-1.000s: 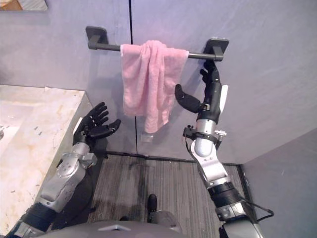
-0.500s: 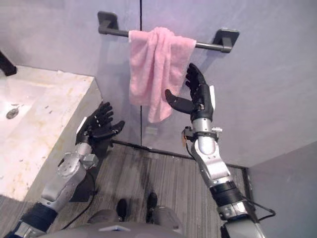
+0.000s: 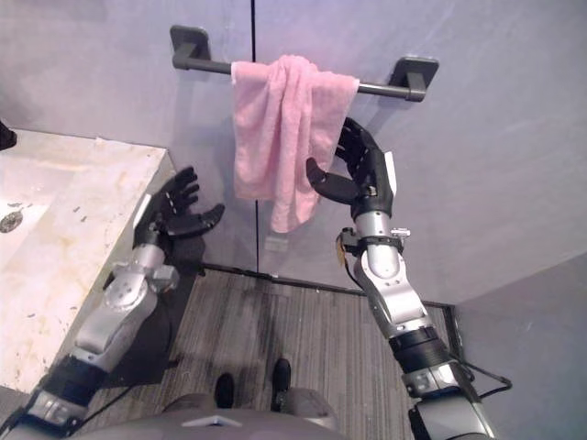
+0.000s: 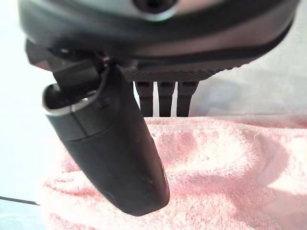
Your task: Organize the bathroom.
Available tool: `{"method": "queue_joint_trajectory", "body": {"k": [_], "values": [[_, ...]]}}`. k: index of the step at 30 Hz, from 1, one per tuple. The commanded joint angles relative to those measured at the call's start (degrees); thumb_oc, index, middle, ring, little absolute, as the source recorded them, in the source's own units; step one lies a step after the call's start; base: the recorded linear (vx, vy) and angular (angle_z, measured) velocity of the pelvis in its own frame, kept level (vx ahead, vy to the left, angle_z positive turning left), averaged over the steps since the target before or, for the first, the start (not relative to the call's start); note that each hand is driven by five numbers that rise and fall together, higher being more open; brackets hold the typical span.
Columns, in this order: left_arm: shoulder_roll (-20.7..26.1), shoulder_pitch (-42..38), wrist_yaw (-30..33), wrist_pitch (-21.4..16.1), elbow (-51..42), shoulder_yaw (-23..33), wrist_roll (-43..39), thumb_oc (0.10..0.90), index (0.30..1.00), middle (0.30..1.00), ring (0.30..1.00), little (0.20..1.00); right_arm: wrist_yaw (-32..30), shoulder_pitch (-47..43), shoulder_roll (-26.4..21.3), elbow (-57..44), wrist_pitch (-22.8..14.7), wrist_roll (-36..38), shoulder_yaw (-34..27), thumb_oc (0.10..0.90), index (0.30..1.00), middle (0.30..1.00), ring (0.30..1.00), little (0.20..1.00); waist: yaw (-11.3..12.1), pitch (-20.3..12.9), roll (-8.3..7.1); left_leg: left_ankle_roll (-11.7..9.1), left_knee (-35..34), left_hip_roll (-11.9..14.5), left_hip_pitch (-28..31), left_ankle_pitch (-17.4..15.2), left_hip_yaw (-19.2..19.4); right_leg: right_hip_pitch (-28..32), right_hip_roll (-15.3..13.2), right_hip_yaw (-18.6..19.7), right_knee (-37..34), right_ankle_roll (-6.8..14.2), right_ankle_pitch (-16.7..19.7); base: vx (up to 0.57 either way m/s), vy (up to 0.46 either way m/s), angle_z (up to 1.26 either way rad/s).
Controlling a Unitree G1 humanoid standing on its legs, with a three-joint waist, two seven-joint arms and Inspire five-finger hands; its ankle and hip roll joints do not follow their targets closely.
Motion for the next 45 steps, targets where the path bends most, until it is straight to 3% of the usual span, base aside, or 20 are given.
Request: {"method": "queue_joint_trajectory", "body": {"k": [1, 10, 23, 35, 37, 38, 39, 40, 41, 42, 43, 44, 45], "values": [[1.6, -5.9, 3.3, -6.3, -0.4, 0.7, 7.7, 0.8, 0.9, 0.9, 0.9, 0.9, 1.8, -4.3, -0.8, -1.2, -5.5, -1.5, -0.9, 0.8, 0.9, 0.9, 0.9, 0.9, -1.6, -9.3, -0.35, -0.1, -0.1, -1.2, -2.4, -1.3, 1.8, 3.1, -0.8, -0.3, -0.4, 4.0, -4.8, 0.07, 0.034, -0.11], [2.2, -12.9, 8.6, -5.9, 4.9, 0.5, 13.0, 0.8, 0.9, 0.9, 0.9, 0.9, 4.5, -3.3, -1.0, -0.7, -5.1, -1.0, -0.2, 0.8, 0.9, 0.9, 0.9, 0.9, -3.4, -10.1, -0.19, 0.4, -0.1, -1.5, -1.6, -2.0, 2.8, 3.2, -0.9, 0.7, -0.4, 4.5, -4.8, 0.09, 0.042, -0.1], [2.3, -19.5, -4.2, -4.1, 11.2, -4.3, 5.2, 0.8, 0.9, 0.9, 0.9, 0.9, 10.1, -7.1, -0.2, 1.8, -4.3, 2.0, 2.8, 0.8, 0.9, 0.9, 0.9, 0.9, -5.0, -10.5, 0.4, 1.4, -0.1, -2.0, -0.2, -3.1, 4.3, 3.4, -0.6, 2.1, -0.3, 4.8, -4.9, 0.05, 0.014, -0.07], [5.1, -20.8, -0.4, -5.7, 14.9, -3.2, 8.7, 0.8, 0.9, 0.9, 0.9, 0.9, 9.5, -9.1, -0.1, 3.4, -4.6, 1.5, 3.7, 0.8, 0.9, 0.9, 0.9, 0.9, -4.7, -10.8, 0.6, 1.6, -0.1, -2.2, 0.3, -3.5, 4.5, 3.9, -0.6, 1.7, -0.1, 4.7, -5.4, 0.04, 0.0, -0.03], [5.4, -20.7, 0.1, -5.5, 14.7, -2.9, 9.2, 0.69, 0.735, 0.735, 0.735, 0.735, 9.3, -9.3, -0.3, 3.5, -4.8, 1.5, 3.5, 0.8, 0.9, 0.9, 0.9, 0.9, -4.6, -10.8, 0.56, 1.7, -0.1, -2.2, 0.3, -3.5, 4.5, 3.9, -0.6, 1.7, 0.0, 4.7, -5.5, 0.0, 0.0, 0.0], [5.5, -20.7, 0.3, -5.8, 14.8, -2.8, 9.3, 0.62, 0.629, 0.629, 0.629, 0.629, 9.5, -9.3, -0.3, 3.6, -5.0, 1.6, 3.5, 0.776, 0.865, 0.865, 0.865, 0.865, -4.6, -10.8, 0.49, 1.7, -0.1, -2.2, 0.4, -3.5, 4.6, 3.9, -0.6, 1.7, 0.0, 4.7, -5.4, 0.0, 0.0, 0.0], [5.5, -20.7, 0.3, -6.0, 15.0, -2.9, 9.5, 0.62, 0.629, 0.629, 0.629, 0.629, 9.7, -9.4, -0.3, 3.8, -5.1, 1.5, 3.6, 0.762, 0.844, 0.844, 0.844, 0.844, -4.6, -10.8, 0.47, 1.8, -0.1, -2.3, 0.4, -3.6, 4.5, 3.9, -0.6, 1.7, 0.0, 4.7, -5.5, 0.0, 0.0, 0.0], [5.5, -20.8, 0.2, -5.9, 15.2, -2.9, 9.6, 0.546, 0.519, 0.519, 0.519, 0.519, 9.8, -9.6, -0.3, 4.0, -5.1, 1.4, 3.7, 0.753, 0.829, 0.829, 0.829, 0.829, -4.6, -10.8, 0.46, 1.8, -0.1, -2.3, 0.4, -3.6, 4.6, 3.9, -0.6, 1.7, 0.0, 4.7, -5.5, 0.0, 0.0, 0.0], [5.7, -21.2, -0.1, -5.8, 15.6, -2.9, 9.8, 0.489, 0.434, 0.434, 0.434, 0.434, 10.1, -10.2, -0.3, 4.4, -5.0, 1.8, 3.9, 0.693, 0.74, 0.74, 0.74, 0.74, -4.7, -10.8, 0.46, 1.8, -0.1, -2.3, 0.5, -3.6, 4.7, 4.0, -0.6, 1.7, 0.0, 4.6, -5.5, 0.03, -0.007, 0.0], [5.9, -21.6, -0.3, -5.7, 16.0, -3.1, 10.2, 0.438, 0.356, 0.356, 0.356, 0.356, 11.1, -10.8, -0.4, 4.9, -4.9, 2.8, 4.1, 0.591, 0.587, 0.587, 0.587, 0.587, -4.6, -10.8, 0.46, 1.8, -0.1, -2.3, 0.5, -3.6, 4.7, 4.0, -0.5, 1.7, 0.0, 4.6, -5.5, 0.03, -0.006, -0.01], [6.0, -21.7, -0.3, -5.7, 16.1, -3.2, 10.2, 0.408, 0.312, 0.312, 0.312, 0.312, 11.2, -10.9, -0.4, 5.1, -4.9, 3.0, 4.1, 0.587, 0.58, 0.58, 0.58, 0.58, -4.6, -10.8, 0.46, 1.8, -0.1, -2.3, 0.5, -3.6, 4.7, 4.0, -0.5, 1.7, 0.0, 4.6, -5.5, 0.04, -0.006, -0.01], [6.1, -21.9, -0.6, -5.9, 16.5, -3.3, 10.2, 0.4, 0.3, 0.3, 0.3, 0.3, 11.4, -11.5, -0.4, 5.8, -4.9, 3.4, 4.2, 0.538, 0.507, 0.507, 0.507, 0.507, -4.6, -10.9, 0.42, 1.8, -0.1, -2.4, 0.6, -3.6, 4.7, 4.1, -0.5, 1.7, 0.0, 4.6, -5.5, 0.0, 0.0, 0.0], [6.1, -22.0, -0.7, -6.0, 16.7, -3.3, 10.3, 0.4, 0.3, 0.3, 0.3, 0.3, 11.4, -11.7, -0.4, 6.2, -5.0, 3.5, 4.3, 0.521, 0.481, 0.481, 0.481, 0.481, -4.5, -10.9, 0.4, 1.8, -0.1, -2.4, 0.6, -3.6, 4.7, 4.1, -0.5, 1.6, 0.0, 4.6, -5.5, 0.04, -0.007, -0.01]]}}
